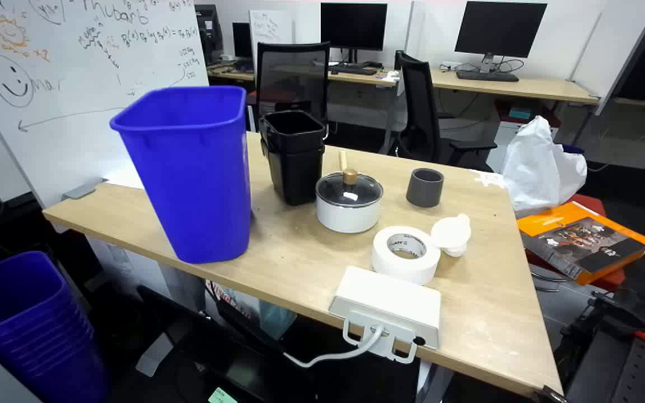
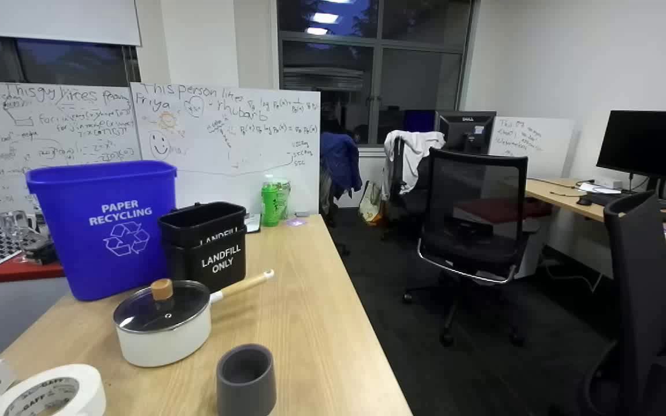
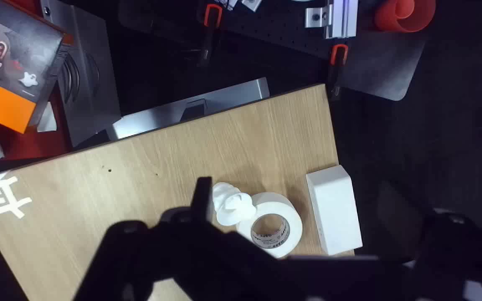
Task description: Pick up the white tape and put it in the blue bin labelled 'paper recycling'.
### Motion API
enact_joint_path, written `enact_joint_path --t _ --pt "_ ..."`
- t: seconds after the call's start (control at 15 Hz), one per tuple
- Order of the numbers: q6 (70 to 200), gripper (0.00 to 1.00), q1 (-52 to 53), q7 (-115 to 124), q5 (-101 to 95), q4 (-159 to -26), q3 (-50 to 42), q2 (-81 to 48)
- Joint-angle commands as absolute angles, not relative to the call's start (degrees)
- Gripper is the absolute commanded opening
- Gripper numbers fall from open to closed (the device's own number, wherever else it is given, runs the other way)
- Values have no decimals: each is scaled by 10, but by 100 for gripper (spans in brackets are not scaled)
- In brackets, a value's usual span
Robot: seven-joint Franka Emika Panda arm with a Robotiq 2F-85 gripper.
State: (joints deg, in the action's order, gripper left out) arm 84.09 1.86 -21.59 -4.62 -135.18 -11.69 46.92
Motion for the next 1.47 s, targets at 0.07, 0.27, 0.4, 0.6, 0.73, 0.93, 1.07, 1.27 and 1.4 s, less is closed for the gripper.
enact_joint_path --t 0.07,0.27,0.4,0.6,0.73,0.93,1.07,1.27,1.4 --pt "840 100 16 -217 -45 -1350 -115 468" --pt "840 100 16 -217 -45 -1350 -115 468" --pt "844 100 16 -214 -44 -1355 -115 469" --pt "890 100 12 -189 -15 -1391 -117 480" --pt "928 100 12 -175 13 -1425 -117 483" --pt "1001 100 18 -172 51 -1478 -110 480" --pt "1044 100 17 -182 31 -1516 -91 474" --pt "1016 100 19 -179 39 -1500 -96 467" --pt "1015 100 18 -179 39 -1494 -98 469"
